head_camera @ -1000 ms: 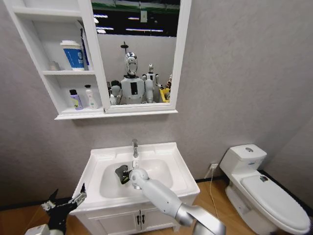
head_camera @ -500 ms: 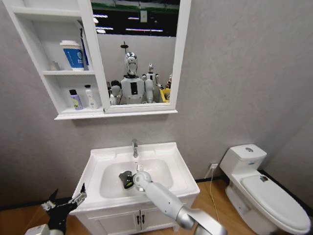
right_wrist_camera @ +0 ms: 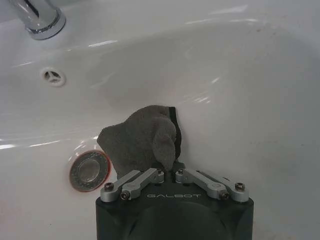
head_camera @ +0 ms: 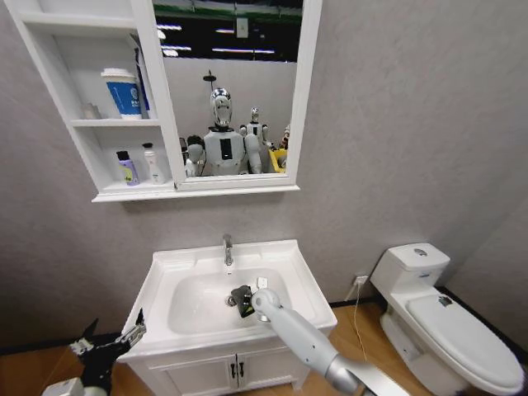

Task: Move facial cleanser and shampoo from washbasin to cabinet, then wipe washbasin with towel.

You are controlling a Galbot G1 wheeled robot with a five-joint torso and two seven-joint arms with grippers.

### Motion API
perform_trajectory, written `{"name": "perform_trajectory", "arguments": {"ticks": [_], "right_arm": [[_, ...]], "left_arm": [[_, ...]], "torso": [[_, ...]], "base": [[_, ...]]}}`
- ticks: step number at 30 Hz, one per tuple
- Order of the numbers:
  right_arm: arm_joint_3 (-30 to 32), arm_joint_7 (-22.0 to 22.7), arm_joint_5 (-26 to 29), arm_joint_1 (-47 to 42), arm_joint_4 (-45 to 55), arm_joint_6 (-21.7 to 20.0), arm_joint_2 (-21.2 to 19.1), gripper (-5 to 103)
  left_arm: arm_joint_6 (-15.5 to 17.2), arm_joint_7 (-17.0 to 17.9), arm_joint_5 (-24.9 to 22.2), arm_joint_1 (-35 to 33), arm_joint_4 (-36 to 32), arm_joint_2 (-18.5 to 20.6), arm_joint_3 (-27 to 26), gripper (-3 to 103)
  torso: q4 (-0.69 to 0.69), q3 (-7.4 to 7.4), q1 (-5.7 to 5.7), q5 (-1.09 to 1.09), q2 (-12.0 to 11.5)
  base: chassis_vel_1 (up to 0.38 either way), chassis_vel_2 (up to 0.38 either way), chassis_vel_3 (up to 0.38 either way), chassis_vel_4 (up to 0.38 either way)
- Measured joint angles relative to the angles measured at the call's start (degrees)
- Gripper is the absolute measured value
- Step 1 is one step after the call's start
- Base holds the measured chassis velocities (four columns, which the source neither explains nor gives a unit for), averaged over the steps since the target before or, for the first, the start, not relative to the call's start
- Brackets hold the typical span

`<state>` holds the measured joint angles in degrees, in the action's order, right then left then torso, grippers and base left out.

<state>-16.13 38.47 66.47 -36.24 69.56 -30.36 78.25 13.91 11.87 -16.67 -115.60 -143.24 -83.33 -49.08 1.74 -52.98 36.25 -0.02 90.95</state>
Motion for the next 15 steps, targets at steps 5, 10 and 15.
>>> {"name": "perform_trajectory", "arguments": {"ticks": [5,10,15], "right_arm": [[1.0,0.1,-4.3,-0.5,5.7,0.6,-3.7,5],[4.0,-2.8,-10.8,-1.4,14.0,2.6,-10.1,5],[6.9,-5.5,-14.6,-1.3,16.7,4.9,-14.2,5]], "left_arm": [[0.0,0.0,0.0,0.0,0.0,0.0,0.0,100],[0.0,0.0,0.0,0.0,0.0,0.0,0.0,100],[0.0,0.0,0.0,0.0,0.0,0.0,0.0,100]], "torso": [[0.01,0.00,0.00,0.00,0.0],[0.00,0.00,0.00,0.00,0.0],[0.02,0.00,0.00,0.00,0.0]], "base": [[0.000,0.000,0.000,0.000],[0.000,0.000,0.000,0.000],[0.000,0.000,0.000,0.000]]}}
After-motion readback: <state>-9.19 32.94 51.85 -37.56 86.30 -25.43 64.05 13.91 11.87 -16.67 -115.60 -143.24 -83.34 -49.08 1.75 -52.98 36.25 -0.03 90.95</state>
